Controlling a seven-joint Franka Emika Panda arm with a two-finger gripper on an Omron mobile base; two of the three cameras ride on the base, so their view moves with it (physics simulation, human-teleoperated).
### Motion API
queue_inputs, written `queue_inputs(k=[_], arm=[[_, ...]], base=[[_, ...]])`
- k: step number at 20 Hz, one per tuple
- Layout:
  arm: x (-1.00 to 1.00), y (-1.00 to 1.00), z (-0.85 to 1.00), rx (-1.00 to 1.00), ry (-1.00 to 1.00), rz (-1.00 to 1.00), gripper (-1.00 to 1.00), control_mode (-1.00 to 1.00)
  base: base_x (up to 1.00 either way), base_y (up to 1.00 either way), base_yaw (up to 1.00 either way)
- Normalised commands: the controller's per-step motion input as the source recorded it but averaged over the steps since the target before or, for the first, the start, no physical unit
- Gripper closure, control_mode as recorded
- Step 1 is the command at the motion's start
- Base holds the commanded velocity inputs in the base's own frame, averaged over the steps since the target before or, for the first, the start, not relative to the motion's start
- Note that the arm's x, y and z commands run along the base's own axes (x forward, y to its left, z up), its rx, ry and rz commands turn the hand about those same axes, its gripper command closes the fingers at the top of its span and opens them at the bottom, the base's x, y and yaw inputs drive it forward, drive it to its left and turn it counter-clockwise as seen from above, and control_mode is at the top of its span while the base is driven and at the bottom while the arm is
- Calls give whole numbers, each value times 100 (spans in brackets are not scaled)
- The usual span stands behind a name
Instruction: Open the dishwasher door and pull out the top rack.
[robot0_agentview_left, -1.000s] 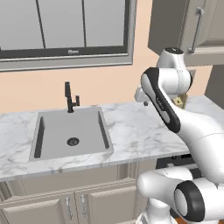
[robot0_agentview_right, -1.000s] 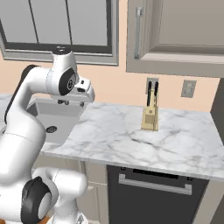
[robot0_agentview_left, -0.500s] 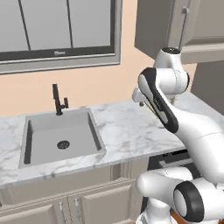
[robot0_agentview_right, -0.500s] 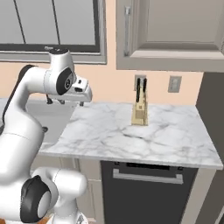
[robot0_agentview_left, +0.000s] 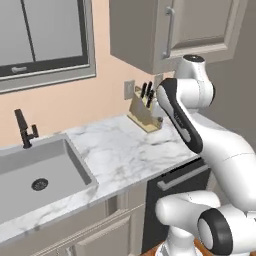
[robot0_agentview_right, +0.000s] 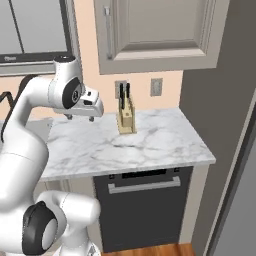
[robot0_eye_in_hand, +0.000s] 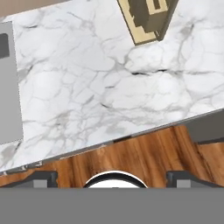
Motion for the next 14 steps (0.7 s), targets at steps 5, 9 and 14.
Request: queue_inputs(k=[5, 9, 14], arm=[[0, 0, 0, 0, 0, 0, -100, 100], [0, 0, 0, 0, 0, 0, -100, 100], [0, 0, 0, 0, 0, 0, -100, 100]], base=[[0, 68, -31], [0, 70, -32], [23, 20, -25]])
